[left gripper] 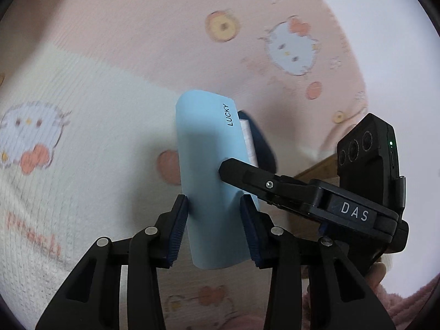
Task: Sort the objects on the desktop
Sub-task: 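Lift the case with the right gripper and carry it over the cardboard box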
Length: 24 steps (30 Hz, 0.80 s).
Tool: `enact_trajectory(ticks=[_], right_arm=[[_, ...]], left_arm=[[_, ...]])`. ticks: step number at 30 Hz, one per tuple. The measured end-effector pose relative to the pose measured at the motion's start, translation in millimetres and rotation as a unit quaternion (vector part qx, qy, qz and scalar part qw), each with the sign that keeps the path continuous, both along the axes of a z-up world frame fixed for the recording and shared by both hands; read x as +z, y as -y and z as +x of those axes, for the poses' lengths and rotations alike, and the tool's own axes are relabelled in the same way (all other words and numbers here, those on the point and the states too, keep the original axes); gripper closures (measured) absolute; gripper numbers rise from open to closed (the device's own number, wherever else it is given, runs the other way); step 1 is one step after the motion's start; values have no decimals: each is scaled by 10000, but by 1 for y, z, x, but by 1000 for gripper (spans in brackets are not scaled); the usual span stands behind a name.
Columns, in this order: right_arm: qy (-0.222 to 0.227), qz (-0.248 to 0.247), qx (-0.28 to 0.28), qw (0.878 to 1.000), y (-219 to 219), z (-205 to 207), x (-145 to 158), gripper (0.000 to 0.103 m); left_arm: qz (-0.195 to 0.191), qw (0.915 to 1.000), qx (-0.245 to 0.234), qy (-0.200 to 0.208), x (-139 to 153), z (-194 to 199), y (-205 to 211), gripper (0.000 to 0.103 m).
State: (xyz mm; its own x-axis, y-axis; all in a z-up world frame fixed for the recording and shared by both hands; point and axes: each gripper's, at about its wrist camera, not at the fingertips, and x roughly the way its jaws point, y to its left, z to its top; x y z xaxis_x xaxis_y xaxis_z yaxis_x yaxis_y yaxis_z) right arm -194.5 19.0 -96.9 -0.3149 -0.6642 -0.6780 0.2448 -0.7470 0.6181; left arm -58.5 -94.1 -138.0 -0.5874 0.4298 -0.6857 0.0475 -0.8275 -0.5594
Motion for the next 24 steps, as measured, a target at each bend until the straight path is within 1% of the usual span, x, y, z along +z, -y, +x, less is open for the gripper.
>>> enact_trajectory(ticks=[5, 8, 12, 14, 19, 24], right_arm=[[-466, -15, -200, 9987, -27, 13, 38, 61], [-701, 33, -347, 9969, -35, 22, 59, 61], [-928, 156, -565, 9940, -60, 35, 85, 61], [-993, 217, -704, 9923, -70, 39, 95, 61], [-1208, 422, -1195, 9845, -115, 58, 120, 61], [-1260, 419, -1712, 9762, -168, 76, 139, 61]], left_arm=[[-98, 9986, -235, -460, 34, 0, -25, 60], [-44, 9973, -369, -628, 50, -2, -39, 60], [-4, 9947, -620, -814, 69, -5, -63, 60], [32, 9930, -768, -894, 76, -7, -77, 60], [222, 9864, -1257, -1035, 88, -20, -123, 60], [160, 9781, -1707, -1182, 98, -20, -177, 60]])
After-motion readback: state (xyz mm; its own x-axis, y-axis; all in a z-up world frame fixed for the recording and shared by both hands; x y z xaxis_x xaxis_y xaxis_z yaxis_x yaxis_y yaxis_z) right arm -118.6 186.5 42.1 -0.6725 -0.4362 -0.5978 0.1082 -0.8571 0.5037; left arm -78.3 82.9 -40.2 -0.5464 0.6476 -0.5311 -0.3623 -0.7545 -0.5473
